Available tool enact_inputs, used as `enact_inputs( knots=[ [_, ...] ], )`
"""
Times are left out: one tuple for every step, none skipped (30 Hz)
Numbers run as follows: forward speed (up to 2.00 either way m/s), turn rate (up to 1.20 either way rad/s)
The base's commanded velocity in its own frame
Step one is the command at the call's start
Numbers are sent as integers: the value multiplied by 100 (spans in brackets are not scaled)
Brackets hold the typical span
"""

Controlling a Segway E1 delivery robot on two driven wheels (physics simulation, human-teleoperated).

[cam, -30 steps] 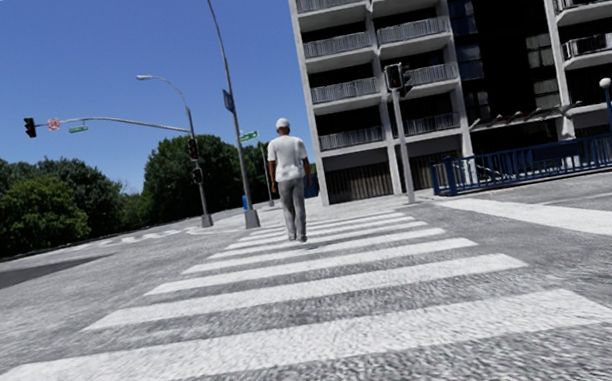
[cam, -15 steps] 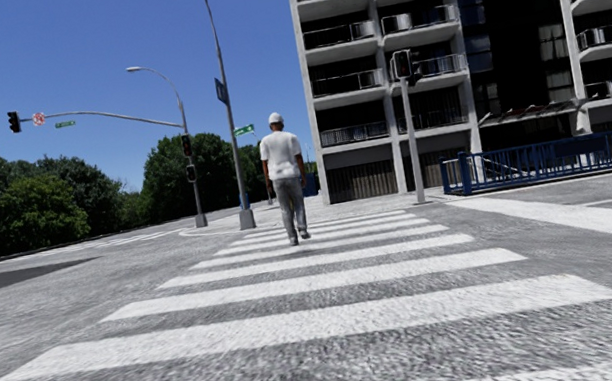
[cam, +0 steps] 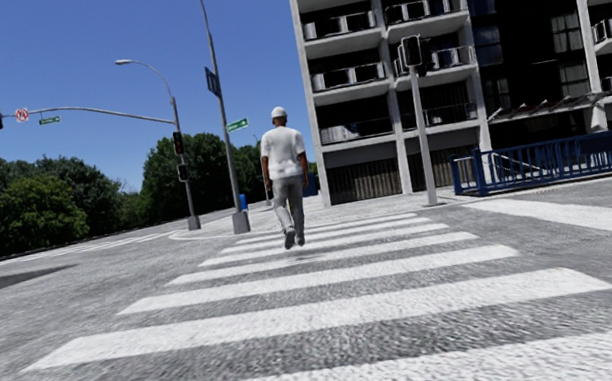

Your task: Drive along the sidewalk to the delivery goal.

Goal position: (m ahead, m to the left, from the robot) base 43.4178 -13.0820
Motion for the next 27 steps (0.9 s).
enact_inputs(
  knots=[
    [170, -1],
    [170, -1],
    [170, -1],
    [170, -1],
    [170, -1],
    [170, -1],
    [170, -1],
    [170, -1],
    [170, -1],
    [170, -1],
    [170, -1],
    [170, -1],
    [170, -1],
    [170, -1],
    [170, -2],
    [170, -26],
    [170, -52],
    [170, -64],
    [170, -67],
    [170, -68],
    [170, -68],
    [170, -24],
    [170, -8],
    [170, -5],
    [170, -4],
    [170, -3],
    [170, -3]
  ],
)
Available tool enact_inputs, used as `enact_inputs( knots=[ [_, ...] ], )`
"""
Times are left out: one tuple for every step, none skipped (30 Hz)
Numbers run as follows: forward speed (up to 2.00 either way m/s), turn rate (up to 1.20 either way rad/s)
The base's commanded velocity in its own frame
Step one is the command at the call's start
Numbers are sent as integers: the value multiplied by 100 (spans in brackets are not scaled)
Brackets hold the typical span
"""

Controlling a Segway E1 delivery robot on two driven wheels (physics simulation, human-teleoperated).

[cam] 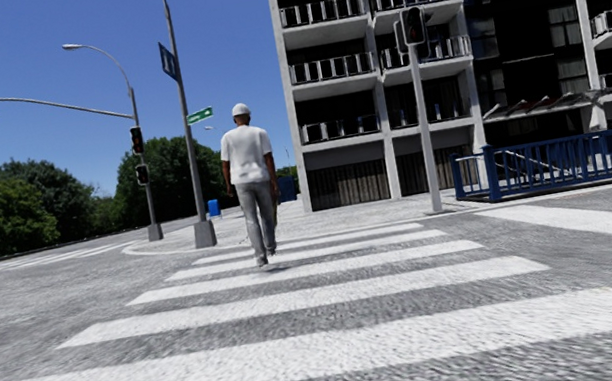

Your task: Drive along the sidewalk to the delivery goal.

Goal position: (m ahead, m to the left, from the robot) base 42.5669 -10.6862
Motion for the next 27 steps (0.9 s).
enact_inputs(
  knots=[
    [170, -3],
    [170, -3],
    [170, -3],
    [170, -3],
    [170, -3],
    [170, -3],
    [170, -3],
    [170, -3],
    [170, -3],
    [170, -1],
    [170, -1],
    [170, -1],
    [170, -1],
    [170, 0],
    [170, 0],
    [170, 0],
    [170, 0],
    [170, 0],
    [170, 0],
    [170, 0],
    [170, 0],
    [170, 0],
    [170, 0],
    [170, 0],
    [170, 0],
    [170, 0],
    [170, 0]
  ],
)
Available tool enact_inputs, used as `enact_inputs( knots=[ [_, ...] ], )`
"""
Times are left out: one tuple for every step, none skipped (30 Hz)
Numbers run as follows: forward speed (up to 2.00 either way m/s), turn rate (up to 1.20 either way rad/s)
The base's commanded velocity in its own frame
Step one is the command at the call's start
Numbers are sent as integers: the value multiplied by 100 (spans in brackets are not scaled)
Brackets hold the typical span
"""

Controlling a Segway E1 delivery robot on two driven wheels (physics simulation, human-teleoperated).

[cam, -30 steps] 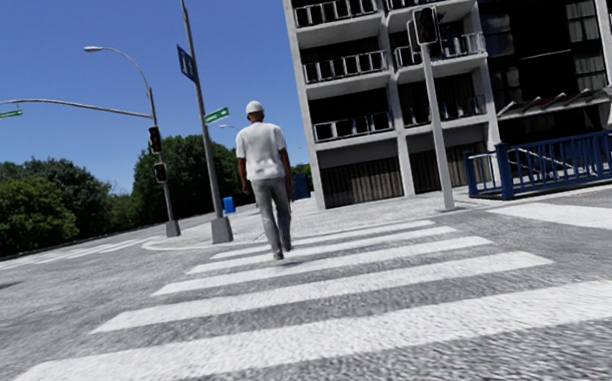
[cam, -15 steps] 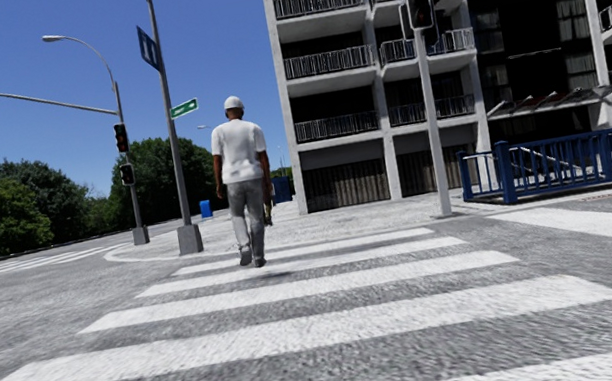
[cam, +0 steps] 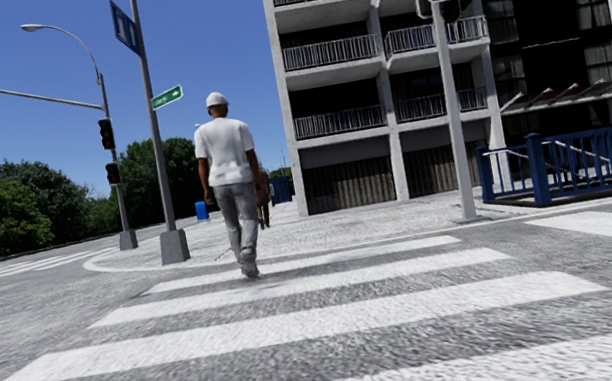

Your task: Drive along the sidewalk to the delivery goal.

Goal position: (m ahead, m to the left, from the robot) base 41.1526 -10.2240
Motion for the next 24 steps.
enact_inputs(
  knots=[
    [170, 0],
    [170, 0],
    [170, 0],
    [170, 0],
    [170, 0],
    [170, 0],
    [170, 0],
    [170, 0],
    [170, 0],
    [170, 0],
    [170, 0],
    [170, 0],
    [170, 0],
    [170, 0],
    [170, 0],
    [170, 0],
    [170, 0],
    [170, 0],
    [170, 0],
    [170, 0],
    [170, 0],
    [170, 0],
    [170, 0],
    [170, 0]
  ],
)
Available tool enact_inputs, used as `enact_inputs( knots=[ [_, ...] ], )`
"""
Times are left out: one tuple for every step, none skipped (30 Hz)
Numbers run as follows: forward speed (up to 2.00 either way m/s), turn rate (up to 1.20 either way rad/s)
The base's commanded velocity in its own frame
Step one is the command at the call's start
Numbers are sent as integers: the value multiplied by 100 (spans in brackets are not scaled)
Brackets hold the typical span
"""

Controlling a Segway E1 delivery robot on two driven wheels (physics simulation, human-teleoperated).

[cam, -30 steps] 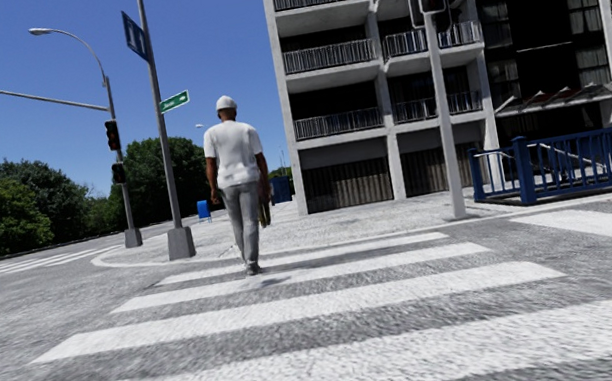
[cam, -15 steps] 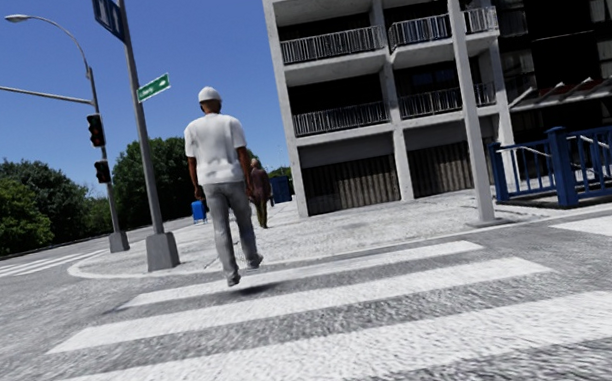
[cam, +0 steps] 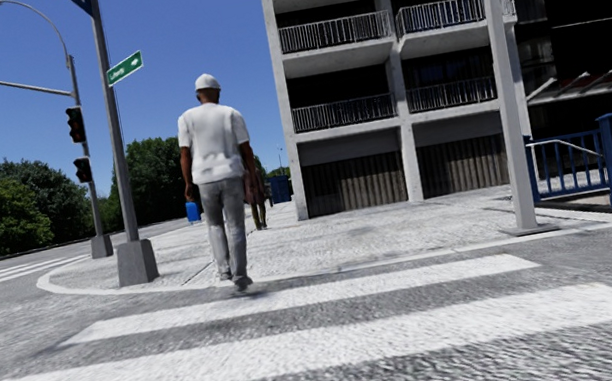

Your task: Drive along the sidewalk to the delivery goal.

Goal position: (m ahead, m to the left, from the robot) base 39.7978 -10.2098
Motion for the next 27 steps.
enact_inputs(
  knots=[
    [170, 0],
    [170, 0],
    [170, 0],
    [170, 0],
    [170, 0],
    [170, 0],
    [170, 0],
    [170, 0],
    [170, 0],
    [170, 0],
    [170, 0],
    [170, 0],
    [170, 0],
    [170, 0],
    [170, 0],
    [170, 0],
    [170, 0],
    [170, 0],
    [170, 0],
    [170, 0],
    [170, 0],
    [170, 0],
    [170, 0],
    [170, 0],
    [155, 0],
    [141, 0],
    [141, 0]
  ],
)
